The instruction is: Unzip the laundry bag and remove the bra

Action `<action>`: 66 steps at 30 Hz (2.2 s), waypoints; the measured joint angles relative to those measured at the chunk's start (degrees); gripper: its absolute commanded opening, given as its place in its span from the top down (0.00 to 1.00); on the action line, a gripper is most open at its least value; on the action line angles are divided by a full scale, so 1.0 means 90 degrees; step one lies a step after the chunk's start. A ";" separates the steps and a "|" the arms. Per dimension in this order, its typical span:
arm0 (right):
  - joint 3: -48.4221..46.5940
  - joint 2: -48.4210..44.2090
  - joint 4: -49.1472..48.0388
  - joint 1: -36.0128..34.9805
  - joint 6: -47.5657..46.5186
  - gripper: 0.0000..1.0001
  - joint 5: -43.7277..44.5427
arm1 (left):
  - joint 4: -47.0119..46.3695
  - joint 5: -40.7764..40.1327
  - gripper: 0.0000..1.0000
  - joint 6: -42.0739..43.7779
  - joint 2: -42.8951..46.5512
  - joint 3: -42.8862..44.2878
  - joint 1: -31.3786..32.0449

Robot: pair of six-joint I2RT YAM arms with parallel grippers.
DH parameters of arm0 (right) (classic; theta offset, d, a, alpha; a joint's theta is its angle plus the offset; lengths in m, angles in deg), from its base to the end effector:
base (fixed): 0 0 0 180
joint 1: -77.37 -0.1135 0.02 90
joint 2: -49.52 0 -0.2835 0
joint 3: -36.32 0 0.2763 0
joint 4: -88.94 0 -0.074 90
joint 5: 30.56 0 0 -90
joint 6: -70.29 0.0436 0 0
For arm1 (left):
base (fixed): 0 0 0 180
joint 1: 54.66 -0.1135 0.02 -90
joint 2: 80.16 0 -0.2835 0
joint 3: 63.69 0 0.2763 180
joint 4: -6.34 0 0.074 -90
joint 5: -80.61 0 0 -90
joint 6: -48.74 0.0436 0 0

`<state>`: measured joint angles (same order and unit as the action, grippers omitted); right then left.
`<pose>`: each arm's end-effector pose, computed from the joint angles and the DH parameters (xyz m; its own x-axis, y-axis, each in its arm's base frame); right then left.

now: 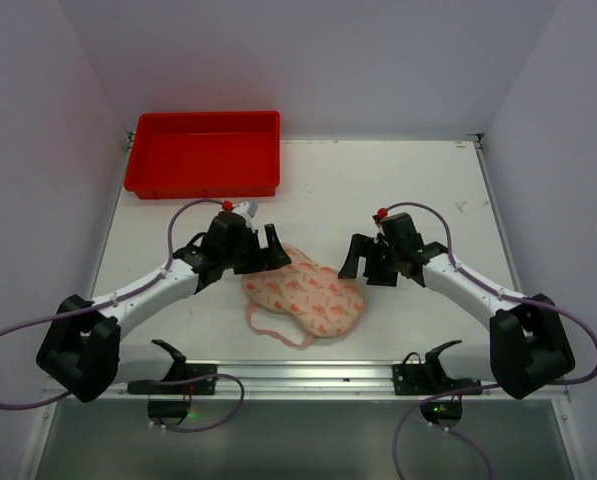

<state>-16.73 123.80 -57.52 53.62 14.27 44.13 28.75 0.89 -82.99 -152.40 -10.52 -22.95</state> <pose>0.2404 0.1183 0.1915 -0.9150 0.1863 -0.3578 -0.0199 0.8651 0.5013 0.2360 -0.1550 0.2158 -0.8405 -0.2506 -0.4804 0.0958 0.8040 -0.5869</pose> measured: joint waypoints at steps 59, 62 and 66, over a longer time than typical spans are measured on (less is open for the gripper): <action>-0.0600 0.0631 -0.0845 -0.1479 0.0267 0.18 -0.0607 | -0.0214 -0.2902 0.00 0.1773 -0.0957 0.1122 0.0051; -0.0549 0.0216 -0.0758 -0.1477 0.0328 0.17 -0.0333 | -0.0097 -0.3050 0.00 0.1144 -0.0117 0.0840 0.0049; -0.0459 -0.0260 -0.0695 -0.1450 0.0345 0.17 0.0012 | -0.0197 -0.2722 0.00 -0.0024 0.1195 -0.0192 0.0063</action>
<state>-20.87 121.47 -63.77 40.58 17.37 44.24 26.98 -23.61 -83.21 -141.65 -12.25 -22.38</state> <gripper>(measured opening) 0.830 0.997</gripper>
